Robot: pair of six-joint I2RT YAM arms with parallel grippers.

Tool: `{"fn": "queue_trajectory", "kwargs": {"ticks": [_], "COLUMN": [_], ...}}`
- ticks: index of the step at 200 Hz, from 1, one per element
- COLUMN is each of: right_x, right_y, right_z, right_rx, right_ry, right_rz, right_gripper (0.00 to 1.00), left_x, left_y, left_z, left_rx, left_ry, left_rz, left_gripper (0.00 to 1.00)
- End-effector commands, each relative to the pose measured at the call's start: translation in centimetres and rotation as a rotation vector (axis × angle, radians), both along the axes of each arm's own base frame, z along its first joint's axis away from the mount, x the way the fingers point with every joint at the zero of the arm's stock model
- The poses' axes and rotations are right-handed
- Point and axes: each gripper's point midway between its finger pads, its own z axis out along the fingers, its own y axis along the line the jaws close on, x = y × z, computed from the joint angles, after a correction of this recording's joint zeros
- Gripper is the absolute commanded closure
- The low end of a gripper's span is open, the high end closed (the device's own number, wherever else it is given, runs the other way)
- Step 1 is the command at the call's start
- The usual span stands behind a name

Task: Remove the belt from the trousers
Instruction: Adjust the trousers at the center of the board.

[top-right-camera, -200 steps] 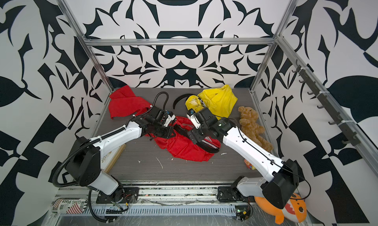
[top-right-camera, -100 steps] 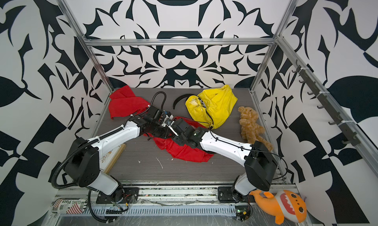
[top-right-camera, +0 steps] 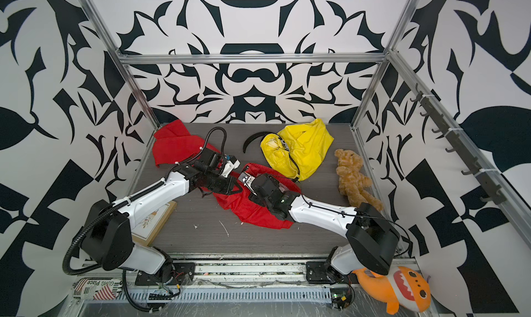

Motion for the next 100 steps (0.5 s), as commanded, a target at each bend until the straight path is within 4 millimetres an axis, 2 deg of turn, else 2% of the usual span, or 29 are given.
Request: {"fn": "queue_trajectory", "kwargs": {"ticks": [1, 16, 30, 39, 47, 61, 82, 88, 92, 100], "right_x": [0.9, 1.6, 2.3, 2.4, 2.2, 1.6, -0.2, -0.8, -1.2, -1.7], "right_y": [1.4, 2.0, 2.0, 1.9, 1.9, 1.9, 1.8, 1.7, 1.6, 1.2], "right_z": [1.9, 2.1, 2.4, 2.9, 3.4, 4.2, 5.2, 5.3, 5.5, 5.7], "right_rx": [0.014, -0.020, -0.043, -0.041, -0.035, -0.024, 0.029, 0.040, 0.050, 0.072], "right_ry": [-0.093, -0.123, -0.165, -0.183, -0.187, -0.165, -0.097, -0.071, -0.056, -0.026], "right_rz": [0.029, 0.034, 0.019, 0.019, 0.026, 0.052, 0.105, 0.122, 0.130, 0.135], "right_gripper": [0.24, 0.27, 0.37, 0.53, 0.62, 0.65, 0.78, 0.81, 0.82, 0.87], "left_x": [-0.6, -1.1, -1.5, -1.6, -1.5, -1.0, 0.7, 1.2, 1.5, 2.2], "left_y": [-1.0, -0.9, -0.6, -0.3, 0.2, 0.9, 1.9, 2.1, 2.2, 2.4], "left_z": [3.1, 3.7, 4.0, 3.9, 3.5, 2.6, 1.8, 1.6, 1.6, 1.9], "left_rx": [-0.109, -0.119, -0.112, -0.094, -0.069, -0.029, 0.014, 0.028, 0.034, 0.047], "left_ry": [-0.024, -0.019, -0.022, -0.027, -0.032, -0.031, -0.045, -0.054, -0.064, -0.085], "left_rz": [-0.047, -0.060, -0.064, -0.060, -0.050, -0.021, 0.056, 0.073, 0.081, 0.102], "left_gripper": [1.00, 1.00, 1.00, 1.00, 1.00, 1.00, 1.00, 0.88, 0.75, 0.36]}}
